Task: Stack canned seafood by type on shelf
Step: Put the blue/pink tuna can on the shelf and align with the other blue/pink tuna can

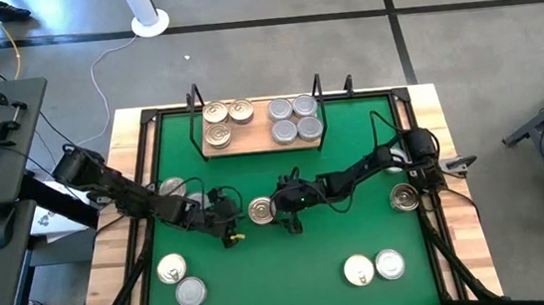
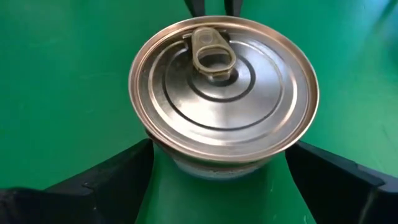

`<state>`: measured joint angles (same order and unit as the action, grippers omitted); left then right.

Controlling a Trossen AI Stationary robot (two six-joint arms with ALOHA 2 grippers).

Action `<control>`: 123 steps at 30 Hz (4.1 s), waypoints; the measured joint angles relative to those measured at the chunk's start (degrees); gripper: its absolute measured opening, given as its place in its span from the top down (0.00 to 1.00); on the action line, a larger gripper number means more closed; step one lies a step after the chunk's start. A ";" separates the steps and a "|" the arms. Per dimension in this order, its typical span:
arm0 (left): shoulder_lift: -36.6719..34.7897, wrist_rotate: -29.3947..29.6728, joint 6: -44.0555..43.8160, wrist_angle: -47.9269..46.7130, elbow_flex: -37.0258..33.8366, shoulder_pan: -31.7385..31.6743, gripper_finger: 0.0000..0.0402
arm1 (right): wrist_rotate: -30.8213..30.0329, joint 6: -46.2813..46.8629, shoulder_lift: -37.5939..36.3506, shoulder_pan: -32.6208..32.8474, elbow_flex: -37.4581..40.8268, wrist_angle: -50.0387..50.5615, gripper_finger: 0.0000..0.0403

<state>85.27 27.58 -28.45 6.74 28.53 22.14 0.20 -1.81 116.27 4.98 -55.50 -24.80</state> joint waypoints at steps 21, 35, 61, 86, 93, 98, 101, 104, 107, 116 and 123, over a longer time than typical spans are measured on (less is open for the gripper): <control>5.44 1.03 4.05 12.96 -0.37 -2.73 0.79 | -2.18 0.11 1.25 0.08 -4.37 3.18 0.02; 5.08 0.52 3.04 13.26 0.20 -2.68 0.79 | -2.42 6.72 -1.03 1.78 3.33 -6.19 0.02; 5.06 -1.68 6.66 19.06 0.02 -3.18 0.79 | -5.07 6.09 -0.72 2.95 11.53 -23.48 0.04; 11.46 -4.22 13.57 27.33 -0.04 -7.68 0.79 | 4.86 -4.26 -0.76 -1.02 5.39 -10.03 0.07; 10.98 -4.31 12.96 27.15 -0.04 -7.94 0.79 | 4.80 -3.68 -0.76 -1.11 5.37 -9.68 0.10; 9.00 -4.25 11.11 25.05 -0.15 -7.91 0.79 | 4.41 -3.21 -0.64 -1.17 5.39 -9.97 0.19; 7.02 -4.18 9.85 21.25 -0.15 -7.86 0.79 | 4.33 -1.66 0.86 -1.19 5.59 -12.23 0.25; 4.08 -4.56 8.00 16.19 -0.15 -7.76 0.79 | 3.85 0.32 2.99 -1.20 5.67 -13.55 0.33; 0.57 -4.50 5.88 10.86 -0.09 -7.33 0.79 | 0.94 2.15 3.28 -0.36 5.65 -14.15 0.43; -7.58 -1.32 2.50 -1.27 -0.09 -4.67 0.79 | -6.93 3.82 1.50 1.76 5.85 -17.67 0.65; -8.31 2.26 0.66 -1.50 -0.07 -2.99 0.79 | -7.13 4.32 -4.25 2.09 5.85 -11.96 0.68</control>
<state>76.96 29.83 -27.79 5.23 28.47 19.15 -6.93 2.51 112.02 7.07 -49.65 -36.76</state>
